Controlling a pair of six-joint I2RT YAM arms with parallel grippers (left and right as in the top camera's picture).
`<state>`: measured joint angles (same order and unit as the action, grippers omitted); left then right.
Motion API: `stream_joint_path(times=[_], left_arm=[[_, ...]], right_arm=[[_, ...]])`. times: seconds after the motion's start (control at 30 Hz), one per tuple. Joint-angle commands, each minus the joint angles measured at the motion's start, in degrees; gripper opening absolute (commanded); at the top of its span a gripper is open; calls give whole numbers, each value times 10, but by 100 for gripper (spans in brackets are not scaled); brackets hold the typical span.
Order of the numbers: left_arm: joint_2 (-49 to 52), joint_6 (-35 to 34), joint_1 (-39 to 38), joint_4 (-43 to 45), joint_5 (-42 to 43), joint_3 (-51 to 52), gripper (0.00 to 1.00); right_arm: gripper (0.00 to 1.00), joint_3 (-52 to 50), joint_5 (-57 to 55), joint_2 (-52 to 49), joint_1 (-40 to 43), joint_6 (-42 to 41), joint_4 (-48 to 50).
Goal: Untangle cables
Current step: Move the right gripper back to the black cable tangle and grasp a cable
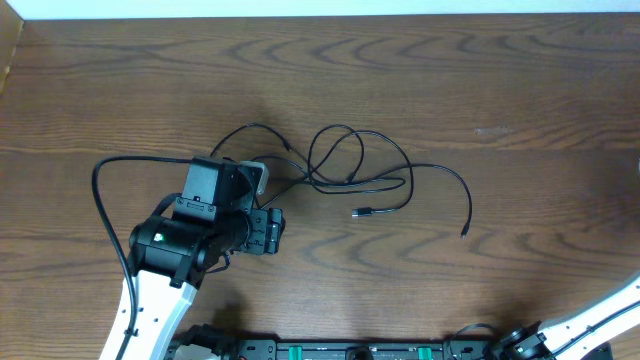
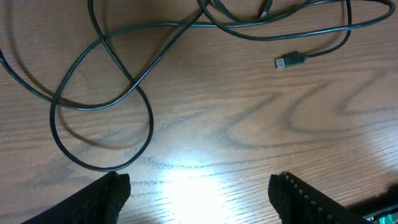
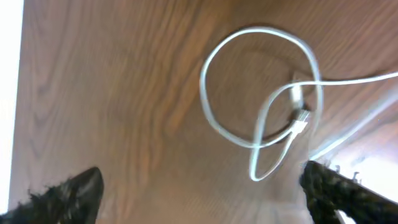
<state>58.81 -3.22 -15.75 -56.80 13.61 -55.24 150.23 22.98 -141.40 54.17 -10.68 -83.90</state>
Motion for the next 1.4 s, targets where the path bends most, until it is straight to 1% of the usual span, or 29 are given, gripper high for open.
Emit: stream_joint_path(times=[0.0,0.1,0.27,0.33,0.43,0.5,0.67,0.77,0.83,0.97,1.1,1.23,1.37], left_arm=[[-1,-7,3,0,5,-11,78],[-1,-7,3,3,5,-11,77],[-1,-7,3,5,5,-11,77],[-1,-7,3,5,5,-11,78],[-1,-7,3,7,2,-11,78],[1,-26,3,12,-16,-11,77],[13,-86,3,37,-75,-11,79],[23,-127,5,64,-114,-11,85],[30,-152,11,80,-144,-11,92],[40,-155,29,103,-158,-11,94],[46,-153,44,96,-158,-11,95],[48,-139,51,86,-158,-11,95],[48,-125,51,84,-158,-11,95]], right_arm=[[99,6,31,6,-14,9,-10],[99,6,50,6,-30,12,-31],[99,6,78,6,-91,68,-82],[99,6,100,6,-125,116,-100],[99,6,170,6,-184,216,-122],[99,6,191,6,-230,268,-134],[99,6,140,6,-357,314,-134],[99,6,84,6,-439,326,-134],[99,6,49,6,-489,332,-134],[99,6,-8,6,-588,365,-134],[99,-2,-23,6,-659,391,-135],[99,-30,-86,6,-718,366,-135],[99,-90,-132,17,-771,343,-135]])
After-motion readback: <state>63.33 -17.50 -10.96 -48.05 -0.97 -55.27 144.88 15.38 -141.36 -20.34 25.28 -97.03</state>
